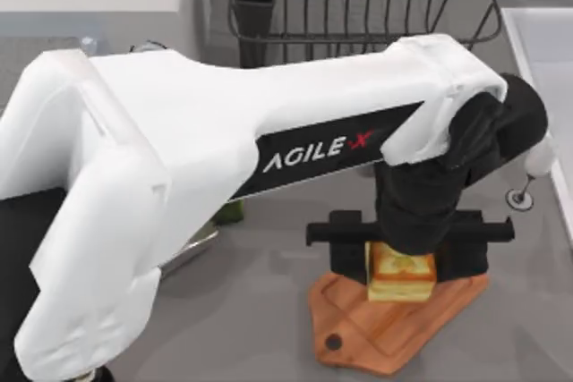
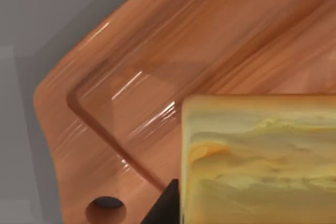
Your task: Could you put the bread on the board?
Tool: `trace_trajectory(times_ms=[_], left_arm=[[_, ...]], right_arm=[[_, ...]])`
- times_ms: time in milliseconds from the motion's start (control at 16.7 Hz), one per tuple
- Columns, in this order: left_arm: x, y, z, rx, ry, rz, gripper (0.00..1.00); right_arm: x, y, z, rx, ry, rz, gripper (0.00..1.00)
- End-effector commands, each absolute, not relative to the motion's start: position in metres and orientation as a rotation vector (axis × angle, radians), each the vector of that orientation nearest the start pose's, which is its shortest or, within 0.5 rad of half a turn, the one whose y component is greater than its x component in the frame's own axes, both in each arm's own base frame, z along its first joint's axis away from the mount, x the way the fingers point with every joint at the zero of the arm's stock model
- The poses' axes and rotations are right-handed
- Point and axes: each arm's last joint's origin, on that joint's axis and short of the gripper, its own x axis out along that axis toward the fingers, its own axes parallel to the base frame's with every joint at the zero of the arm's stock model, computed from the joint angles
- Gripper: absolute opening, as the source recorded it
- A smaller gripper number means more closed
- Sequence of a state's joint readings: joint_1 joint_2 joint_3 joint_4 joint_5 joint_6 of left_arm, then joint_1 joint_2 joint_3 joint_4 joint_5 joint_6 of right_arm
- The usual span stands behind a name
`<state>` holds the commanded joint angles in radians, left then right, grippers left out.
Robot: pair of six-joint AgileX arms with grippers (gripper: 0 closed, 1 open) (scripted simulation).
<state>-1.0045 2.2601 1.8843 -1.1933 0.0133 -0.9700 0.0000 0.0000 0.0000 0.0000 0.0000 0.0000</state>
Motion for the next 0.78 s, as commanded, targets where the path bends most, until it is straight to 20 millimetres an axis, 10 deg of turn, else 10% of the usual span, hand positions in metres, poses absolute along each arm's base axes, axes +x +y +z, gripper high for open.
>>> trace_trajectory(times_ms=[780], left_arm=[[0.243, -0.372, 0.139, 0.012, 1.577, -0.021, 0.08]], right_arm=[[0.106, -0.001, 0.160, 0.000, 0.000, 0.000, 1.00]])
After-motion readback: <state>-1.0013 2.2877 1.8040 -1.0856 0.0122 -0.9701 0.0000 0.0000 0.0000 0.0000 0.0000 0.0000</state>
